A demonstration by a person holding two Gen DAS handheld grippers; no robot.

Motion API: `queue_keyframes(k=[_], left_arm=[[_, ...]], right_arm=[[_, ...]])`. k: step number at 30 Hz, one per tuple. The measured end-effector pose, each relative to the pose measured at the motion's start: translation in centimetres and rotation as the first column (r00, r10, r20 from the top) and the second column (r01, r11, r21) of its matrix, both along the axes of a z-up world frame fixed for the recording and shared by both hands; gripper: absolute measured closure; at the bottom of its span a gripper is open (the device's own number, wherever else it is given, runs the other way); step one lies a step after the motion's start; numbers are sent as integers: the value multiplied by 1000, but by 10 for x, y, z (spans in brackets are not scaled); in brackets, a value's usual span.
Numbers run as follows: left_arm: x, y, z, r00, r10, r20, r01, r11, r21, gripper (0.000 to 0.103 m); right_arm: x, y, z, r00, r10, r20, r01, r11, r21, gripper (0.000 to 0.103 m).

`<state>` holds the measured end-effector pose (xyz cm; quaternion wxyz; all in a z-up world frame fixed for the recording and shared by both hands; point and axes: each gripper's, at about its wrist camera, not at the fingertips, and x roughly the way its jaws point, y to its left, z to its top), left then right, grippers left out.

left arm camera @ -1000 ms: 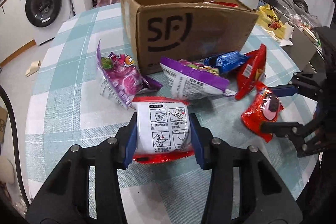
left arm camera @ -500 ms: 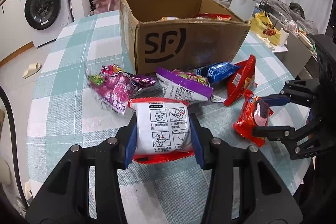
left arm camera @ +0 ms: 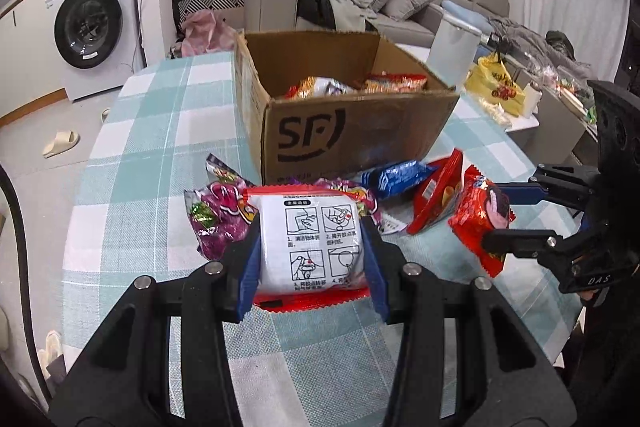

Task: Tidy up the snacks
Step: 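Lift the white-red snack and Oreo pack and carry both over the box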

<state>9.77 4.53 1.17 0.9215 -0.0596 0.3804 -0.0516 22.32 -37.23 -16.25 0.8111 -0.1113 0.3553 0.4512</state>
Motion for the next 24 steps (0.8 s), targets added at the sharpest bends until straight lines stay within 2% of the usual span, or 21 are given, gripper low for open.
queue_keyframes(k=[11,24], left_arm=[[-10,2,26,996,41,85,-38,999,-28,61],[-2,-2,48,988,68,137,-66,998,-20,61]], right_arm=[[8,-14,20,994,-106,23,104,990,94,55],[26,-35,50,969,-245,26,236,953,191,55]])
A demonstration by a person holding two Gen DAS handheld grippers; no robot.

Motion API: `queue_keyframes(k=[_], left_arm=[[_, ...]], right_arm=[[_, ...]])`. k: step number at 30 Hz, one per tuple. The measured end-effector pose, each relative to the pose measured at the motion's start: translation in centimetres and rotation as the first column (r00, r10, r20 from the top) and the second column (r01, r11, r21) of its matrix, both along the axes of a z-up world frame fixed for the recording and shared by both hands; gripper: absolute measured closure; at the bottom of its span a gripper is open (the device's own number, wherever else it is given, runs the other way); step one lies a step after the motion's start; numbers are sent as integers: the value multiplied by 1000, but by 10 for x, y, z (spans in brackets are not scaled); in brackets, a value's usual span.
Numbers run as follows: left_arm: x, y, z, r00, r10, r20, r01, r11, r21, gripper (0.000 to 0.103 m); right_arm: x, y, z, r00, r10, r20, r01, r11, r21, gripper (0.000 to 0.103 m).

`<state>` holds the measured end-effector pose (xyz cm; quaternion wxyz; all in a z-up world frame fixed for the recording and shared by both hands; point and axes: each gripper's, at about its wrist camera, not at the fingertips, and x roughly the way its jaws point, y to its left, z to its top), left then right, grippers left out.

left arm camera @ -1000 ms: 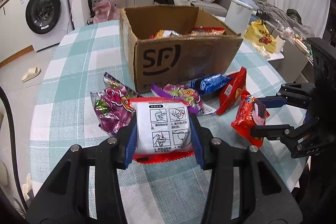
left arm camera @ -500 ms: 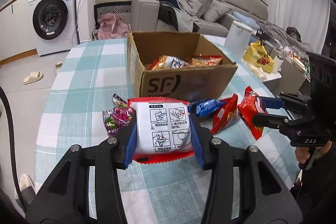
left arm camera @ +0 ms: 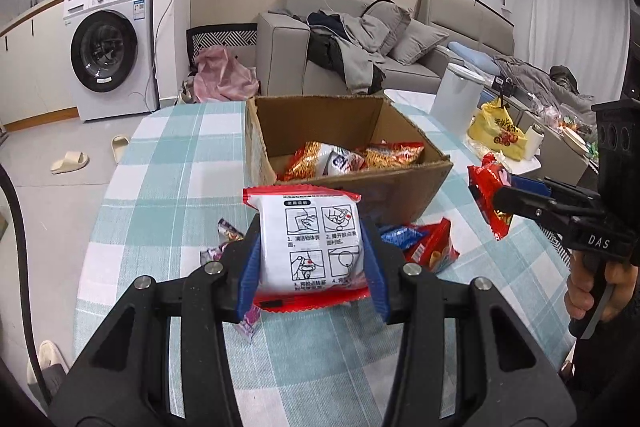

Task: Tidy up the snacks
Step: 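Lift the white-red snack and Oreo pack and carry both over the box, then lower both snacks into the box and open both grippers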

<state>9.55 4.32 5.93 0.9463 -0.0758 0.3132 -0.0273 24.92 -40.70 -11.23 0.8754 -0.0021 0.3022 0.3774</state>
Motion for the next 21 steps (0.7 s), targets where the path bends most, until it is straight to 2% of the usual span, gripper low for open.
queue_keyframes(k=[8,21], left_arm=[[19,2,11,999,29,26,-29,999,-17,61],[48,4,27,997,48,51,-48,999,-16,61]], right_arm=[[11,2,20,999,-42,13,42,999,22,55],[32,15,33,998,-64,10,64,997,43,55]])
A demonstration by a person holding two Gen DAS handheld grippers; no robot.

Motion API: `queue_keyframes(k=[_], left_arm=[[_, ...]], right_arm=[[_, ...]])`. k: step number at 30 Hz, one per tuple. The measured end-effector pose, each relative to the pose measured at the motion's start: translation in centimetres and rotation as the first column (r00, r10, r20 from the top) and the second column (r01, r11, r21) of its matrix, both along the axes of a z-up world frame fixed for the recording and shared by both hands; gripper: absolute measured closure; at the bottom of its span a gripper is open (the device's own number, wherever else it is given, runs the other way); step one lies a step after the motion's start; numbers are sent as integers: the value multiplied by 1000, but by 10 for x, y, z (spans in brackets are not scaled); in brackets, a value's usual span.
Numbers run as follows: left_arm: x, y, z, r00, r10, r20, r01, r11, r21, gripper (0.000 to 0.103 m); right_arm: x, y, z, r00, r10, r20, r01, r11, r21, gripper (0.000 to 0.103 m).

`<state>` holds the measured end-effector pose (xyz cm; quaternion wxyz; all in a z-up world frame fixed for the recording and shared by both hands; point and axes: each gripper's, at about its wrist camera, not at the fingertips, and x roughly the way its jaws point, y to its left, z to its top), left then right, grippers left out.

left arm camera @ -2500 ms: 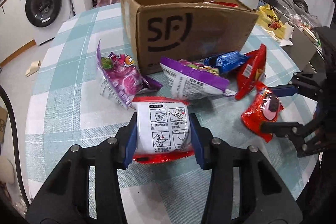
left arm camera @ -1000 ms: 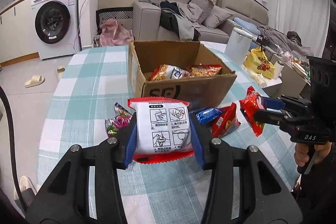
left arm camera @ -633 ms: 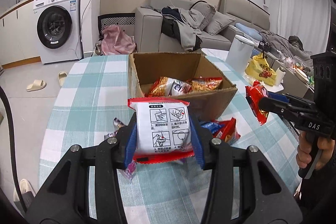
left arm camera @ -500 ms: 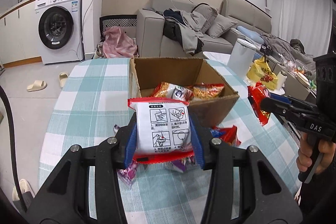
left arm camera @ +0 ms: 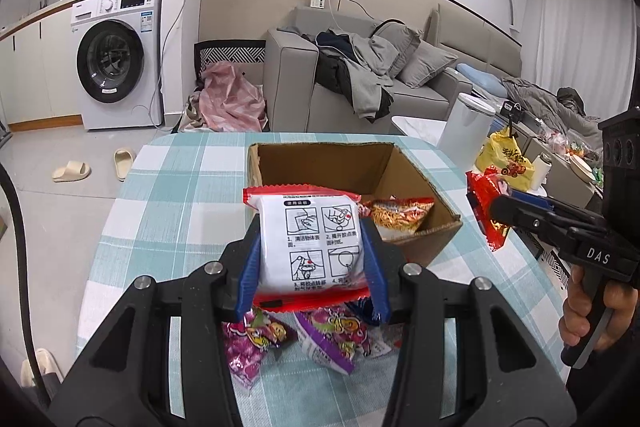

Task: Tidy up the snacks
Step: 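Lower both snacks into the box and open both grippers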

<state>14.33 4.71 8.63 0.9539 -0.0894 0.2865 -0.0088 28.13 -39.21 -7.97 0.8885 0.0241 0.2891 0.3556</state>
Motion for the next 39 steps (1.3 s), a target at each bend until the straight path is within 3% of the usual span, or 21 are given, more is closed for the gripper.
queue_keyframes(k=[18,39], left_arm=[[46,-5,-7,1000,6,-7,-5,1000,22,61],[97,-13,-47,997,15,-70,-11,998,61,61]], right_arm=[[29,22,6,1000,-13,-27,13,1000,7,55],[66,46,-16,996,-30,-82,29,999,-14,55]])
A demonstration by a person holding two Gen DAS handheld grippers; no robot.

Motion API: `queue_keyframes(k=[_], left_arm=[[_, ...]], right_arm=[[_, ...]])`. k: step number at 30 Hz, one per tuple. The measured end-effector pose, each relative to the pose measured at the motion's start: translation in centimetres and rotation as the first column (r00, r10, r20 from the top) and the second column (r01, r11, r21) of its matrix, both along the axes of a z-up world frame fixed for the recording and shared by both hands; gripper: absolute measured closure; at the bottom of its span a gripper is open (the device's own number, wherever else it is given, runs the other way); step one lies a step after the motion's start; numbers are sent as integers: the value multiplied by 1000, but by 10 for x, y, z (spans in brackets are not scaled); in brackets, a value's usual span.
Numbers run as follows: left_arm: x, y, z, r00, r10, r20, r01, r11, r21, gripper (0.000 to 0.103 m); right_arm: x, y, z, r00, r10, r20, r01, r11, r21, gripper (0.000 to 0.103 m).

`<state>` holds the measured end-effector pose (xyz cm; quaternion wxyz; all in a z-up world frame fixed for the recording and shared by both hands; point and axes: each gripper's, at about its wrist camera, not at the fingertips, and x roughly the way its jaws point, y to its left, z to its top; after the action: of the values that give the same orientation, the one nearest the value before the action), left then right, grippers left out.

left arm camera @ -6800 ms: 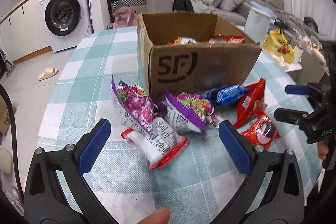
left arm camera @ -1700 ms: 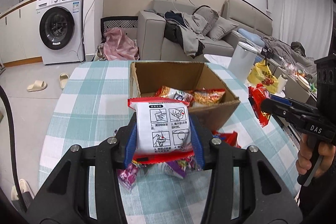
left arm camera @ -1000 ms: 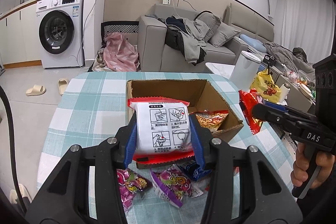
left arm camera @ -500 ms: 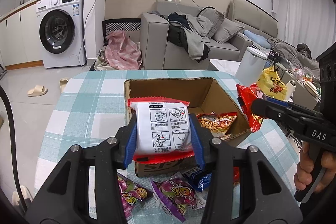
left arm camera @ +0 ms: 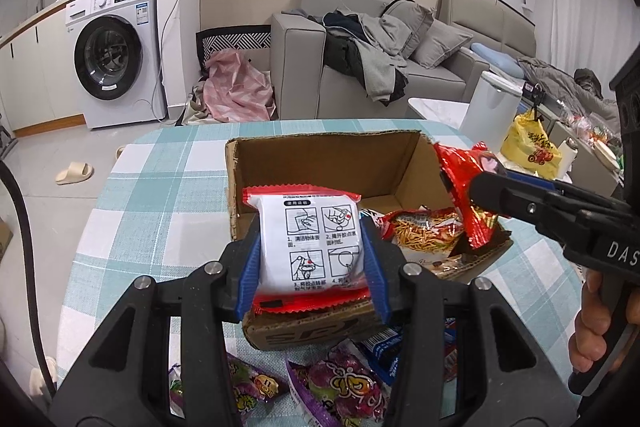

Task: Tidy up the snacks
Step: 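Lower both snacks into the box and open both grippers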

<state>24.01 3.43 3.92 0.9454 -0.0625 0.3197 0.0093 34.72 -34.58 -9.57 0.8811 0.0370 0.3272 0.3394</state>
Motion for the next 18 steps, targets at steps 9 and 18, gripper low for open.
queue_keyframes(k=[9,18], left_arm=[[16,-6,-14,1000,-9,-11,10,1000,24,61],[21,-11,-21,999,-27,-21,28,999,23,61]], right_arm=[[16,11,-14,999,-4,-41,3,1000,-12,55],[23,16,-19,999,-8,-45,7,1000,-26,55]])
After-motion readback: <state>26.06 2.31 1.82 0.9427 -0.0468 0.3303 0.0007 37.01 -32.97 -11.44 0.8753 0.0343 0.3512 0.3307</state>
